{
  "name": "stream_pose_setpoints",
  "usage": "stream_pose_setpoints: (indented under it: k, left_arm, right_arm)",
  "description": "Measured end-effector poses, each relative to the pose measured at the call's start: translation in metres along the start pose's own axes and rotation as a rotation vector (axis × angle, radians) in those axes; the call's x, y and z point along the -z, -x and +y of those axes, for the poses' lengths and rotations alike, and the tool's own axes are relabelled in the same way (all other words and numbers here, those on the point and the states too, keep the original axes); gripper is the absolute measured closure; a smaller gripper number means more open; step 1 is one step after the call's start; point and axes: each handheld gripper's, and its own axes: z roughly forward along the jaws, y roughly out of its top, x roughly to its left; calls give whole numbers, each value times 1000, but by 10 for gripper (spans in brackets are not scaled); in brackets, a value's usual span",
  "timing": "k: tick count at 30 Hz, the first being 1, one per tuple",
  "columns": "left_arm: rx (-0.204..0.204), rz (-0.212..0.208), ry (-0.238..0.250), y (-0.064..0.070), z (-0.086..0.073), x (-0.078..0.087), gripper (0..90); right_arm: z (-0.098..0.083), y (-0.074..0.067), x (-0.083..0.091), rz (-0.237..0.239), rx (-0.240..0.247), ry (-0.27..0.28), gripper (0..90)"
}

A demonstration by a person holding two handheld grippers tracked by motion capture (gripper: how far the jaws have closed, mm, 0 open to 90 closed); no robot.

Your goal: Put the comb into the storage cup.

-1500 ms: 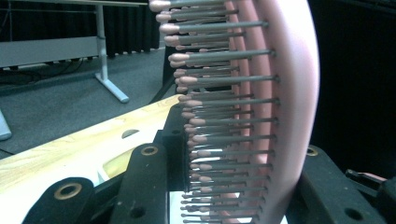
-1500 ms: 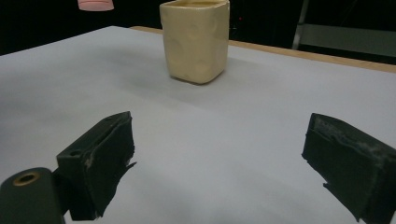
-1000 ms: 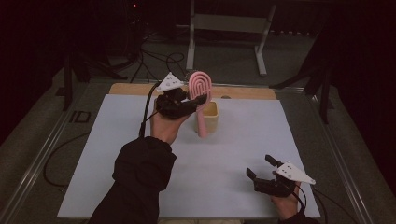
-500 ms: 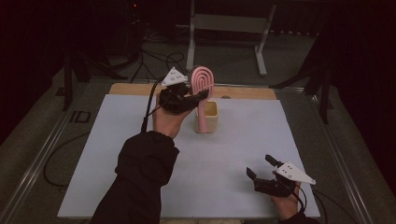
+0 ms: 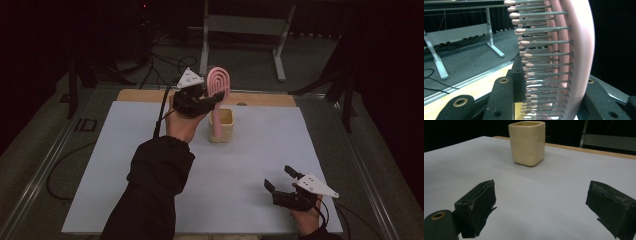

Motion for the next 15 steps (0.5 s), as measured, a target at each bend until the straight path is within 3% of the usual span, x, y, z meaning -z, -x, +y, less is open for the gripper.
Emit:
stream_pose_setpoints:
  k: [15]
  left_arm:
    - [-11,35,-8,-6,7,-9,645]
  right_arm:
    - [0,0,1,-4,-6,2,86]
